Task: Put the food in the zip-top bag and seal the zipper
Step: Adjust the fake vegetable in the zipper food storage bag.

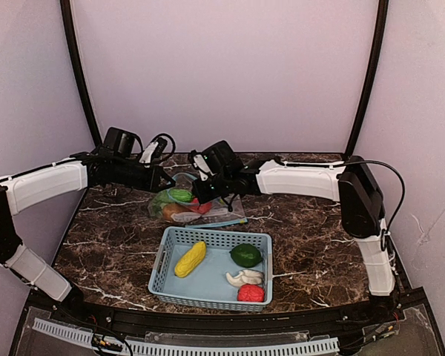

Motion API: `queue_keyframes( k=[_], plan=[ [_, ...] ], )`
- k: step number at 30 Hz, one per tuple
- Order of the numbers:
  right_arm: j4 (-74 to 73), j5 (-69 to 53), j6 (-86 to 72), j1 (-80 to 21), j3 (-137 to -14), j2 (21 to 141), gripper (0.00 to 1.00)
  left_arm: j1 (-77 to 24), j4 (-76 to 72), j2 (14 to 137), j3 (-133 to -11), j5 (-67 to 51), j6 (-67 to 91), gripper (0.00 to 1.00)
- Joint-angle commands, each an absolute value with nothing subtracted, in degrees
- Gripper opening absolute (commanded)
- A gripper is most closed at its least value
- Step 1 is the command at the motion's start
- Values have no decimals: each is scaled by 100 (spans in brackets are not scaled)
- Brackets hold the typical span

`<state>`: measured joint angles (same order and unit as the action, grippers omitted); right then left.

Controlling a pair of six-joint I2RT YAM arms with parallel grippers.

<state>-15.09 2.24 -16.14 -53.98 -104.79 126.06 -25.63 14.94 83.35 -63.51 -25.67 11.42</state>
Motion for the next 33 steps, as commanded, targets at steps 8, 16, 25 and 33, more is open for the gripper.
queue_keyframes(
  k=[8, 16, 25, 33],
  plan=[
    [-1954, 231, -1144, -5449, -10064, 11257, 59, -2295, 1581, 8113, -6329, -2288, 1122, 1],
    [-2592, 129, -947, -5464, -8895, 9803, 71, -2221, 1611, 8129, -6333, -2197, 1098, 1],
    [-3396, -228, -850, -6154, -7284, 8980, 67, -2215, 1588, 8176, -6310, -2114, 1127, 1],
    [-3873, -728, -871, -6548, -6981, 9392, 59, -2215, 1563, 8236, -6297, -2177, 1130, 1]
  ],
)
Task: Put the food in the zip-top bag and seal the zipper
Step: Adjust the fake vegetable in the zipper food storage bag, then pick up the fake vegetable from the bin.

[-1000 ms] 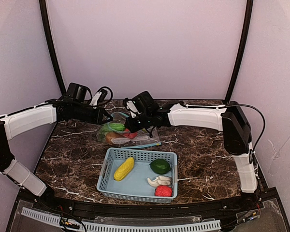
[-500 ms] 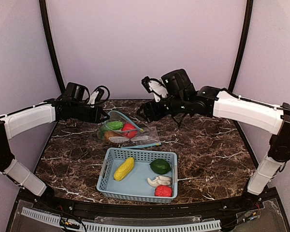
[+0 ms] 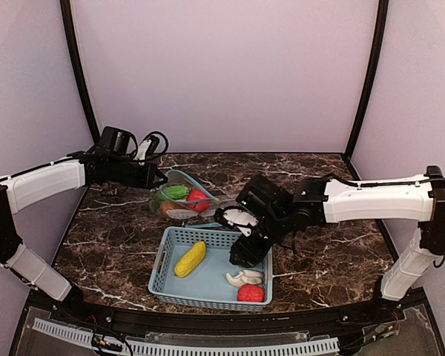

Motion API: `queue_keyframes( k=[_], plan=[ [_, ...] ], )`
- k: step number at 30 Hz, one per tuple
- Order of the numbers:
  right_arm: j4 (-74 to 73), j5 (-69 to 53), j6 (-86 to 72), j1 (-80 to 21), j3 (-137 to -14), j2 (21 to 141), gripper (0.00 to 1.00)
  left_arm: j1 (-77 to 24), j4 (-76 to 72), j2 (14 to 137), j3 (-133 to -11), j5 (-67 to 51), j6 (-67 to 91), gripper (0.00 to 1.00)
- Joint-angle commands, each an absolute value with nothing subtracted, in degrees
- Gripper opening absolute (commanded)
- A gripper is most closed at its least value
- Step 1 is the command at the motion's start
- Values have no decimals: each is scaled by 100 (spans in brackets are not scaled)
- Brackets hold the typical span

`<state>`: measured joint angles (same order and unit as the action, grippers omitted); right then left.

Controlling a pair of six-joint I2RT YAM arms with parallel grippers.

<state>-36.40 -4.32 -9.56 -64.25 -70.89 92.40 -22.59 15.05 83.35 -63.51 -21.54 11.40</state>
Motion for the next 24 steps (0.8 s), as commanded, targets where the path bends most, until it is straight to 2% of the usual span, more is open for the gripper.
queue_keyframes(
  k=[1, 16, 24],
  plan=[
    [-3915, -737, -830, -6568, -6952, 9427, 58, -2215, 1549, 8231, -6291, -2192, 1133, 1],
    [-4239, -583, -531, -6716, -6935, 10014, 52, -2217, 1525, 8203, -6278, -2226, 1153, 1],
    [-4239, -534, -545, -6744, -6890, 10149, 42, -2215, 1521, 8186, -6276, -2231, 1159, 1]
  ],
)
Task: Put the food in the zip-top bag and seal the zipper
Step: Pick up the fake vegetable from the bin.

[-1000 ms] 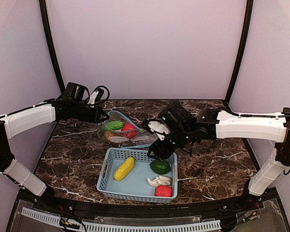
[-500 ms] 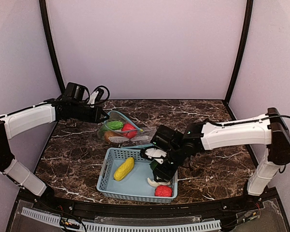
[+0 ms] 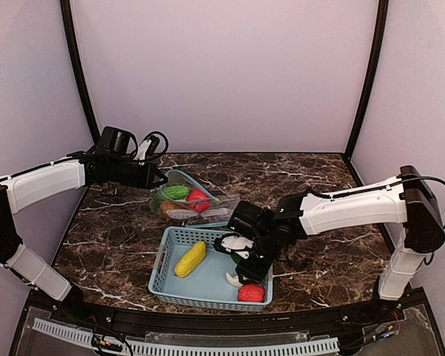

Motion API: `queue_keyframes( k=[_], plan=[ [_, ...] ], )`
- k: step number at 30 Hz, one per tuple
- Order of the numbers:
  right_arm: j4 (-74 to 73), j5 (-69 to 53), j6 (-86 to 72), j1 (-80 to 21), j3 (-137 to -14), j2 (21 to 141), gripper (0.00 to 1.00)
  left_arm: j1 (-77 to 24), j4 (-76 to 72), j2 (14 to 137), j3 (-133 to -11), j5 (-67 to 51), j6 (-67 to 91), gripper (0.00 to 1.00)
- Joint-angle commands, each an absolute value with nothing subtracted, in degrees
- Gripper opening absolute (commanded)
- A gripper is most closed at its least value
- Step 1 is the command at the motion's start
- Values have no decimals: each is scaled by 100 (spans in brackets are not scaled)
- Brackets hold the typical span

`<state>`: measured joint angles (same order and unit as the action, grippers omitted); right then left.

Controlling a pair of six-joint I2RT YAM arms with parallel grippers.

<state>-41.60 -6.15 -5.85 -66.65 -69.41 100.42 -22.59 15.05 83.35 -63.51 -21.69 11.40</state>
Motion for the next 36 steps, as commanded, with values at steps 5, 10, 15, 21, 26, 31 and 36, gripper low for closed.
queue_keyframes(
  k=[5, 10, 15, 21, 26, 31, 36],
  plan=[
    [-4236, -510, -544, -6747, -6913, 10146, 26, -2215, 1523, 8184, -6276, -2228, 1159, 1],
    [-4250, -447, -575, -6745, -6930, 10100, 9, -2215, 1521, 8168, -6275, -2240, 1160, 1],
    [-4250, -308, -673, -6733, -6998, 9881, 0, -2215, 1502, 8173, -6278, -2293, 1151, 1],
    [-4088, -340, -830, -6498, -7244, 9349, 0, -2223, 1436, 8195, -6256, -2487, 1172, 1],
    [-3505, -663, -870, -6072, -7598, 9099, 0, -2224, 1407, 8189, -6238, -2489, 1197, 1],
    [-2639, -943, -836, -5681, -8058, 9299, 0, -2224, 1405, 8201, -6231, -2474, 1204, 1],
    [-2041, -995, -681, -5497, -8710, 9899, 0, -2224, 1393, 8193, -6233, -2497, 1216, 1]
  ],
)
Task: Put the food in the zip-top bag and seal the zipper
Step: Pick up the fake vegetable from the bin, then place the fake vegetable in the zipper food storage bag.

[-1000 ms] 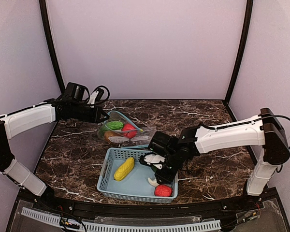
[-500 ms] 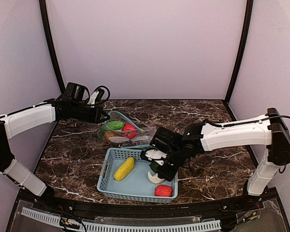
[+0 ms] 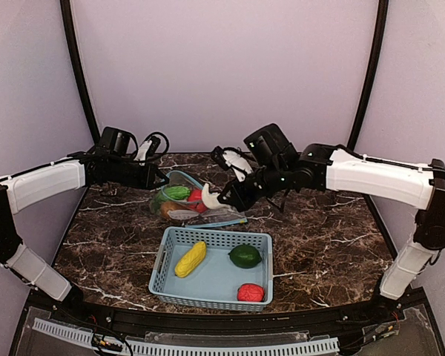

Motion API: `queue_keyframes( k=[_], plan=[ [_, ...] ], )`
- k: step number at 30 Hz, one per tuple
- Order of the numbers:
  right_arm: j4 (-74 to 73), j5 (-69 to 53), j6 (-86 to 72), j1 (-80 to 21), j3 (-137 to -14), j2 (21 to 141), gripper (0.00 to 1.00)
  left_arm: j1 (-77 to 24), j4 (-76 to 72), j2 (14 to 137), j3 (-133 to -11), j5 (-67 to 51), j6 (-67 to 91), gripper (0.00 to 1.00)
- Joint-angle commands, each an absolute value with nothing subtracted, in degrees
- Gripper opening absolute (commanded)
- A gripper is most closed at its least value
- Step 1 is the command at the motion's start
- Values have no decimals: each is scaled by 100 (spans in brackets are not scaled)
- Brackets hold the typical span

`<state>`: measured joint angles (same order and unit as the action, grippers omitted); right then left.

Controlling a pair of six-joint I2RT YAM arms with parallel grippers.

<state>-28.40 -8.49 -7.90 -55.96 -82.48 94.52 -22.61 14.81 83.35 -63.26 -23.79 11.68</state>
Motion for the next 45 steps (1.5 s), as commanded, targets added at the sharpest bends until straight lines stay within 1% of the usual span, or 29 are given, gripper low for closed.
queue_keyframes(
  k=[1, 9, 17, 29, 36, 45],
  plan=[
    [-1993, -1020, -657, -5472, -8861, 10022, 0, -2224, 1391, 8188, -6236, -2507, 1219, 1],
    [-1806, -1137, -464, -5400, -9787, 10953, 0, -2224, 1389, 8175, -6246, -2566, 1234, 1],
    [-1723, -1484, -380, -5324, -10375, 11636, 0, -2224, 1389, 8191, -6252, -2591, 1231, 1],
    [-2022, -2305, -178, -5115, -11106, 12444, 0, -2224, 1413, 8229, -6262, -2576, 1213, 1],
    [-2341, -2999, -134, -5115, -11123, 12586, 0, -2224, 1407, 8252, -6260, -2583, 1224, 1],
    [-2492, -2163, -492, -5089, -11649, 13056, 0, -2226, 1411, 8279, -6267, -2630, 1214, 1]
  ],
)
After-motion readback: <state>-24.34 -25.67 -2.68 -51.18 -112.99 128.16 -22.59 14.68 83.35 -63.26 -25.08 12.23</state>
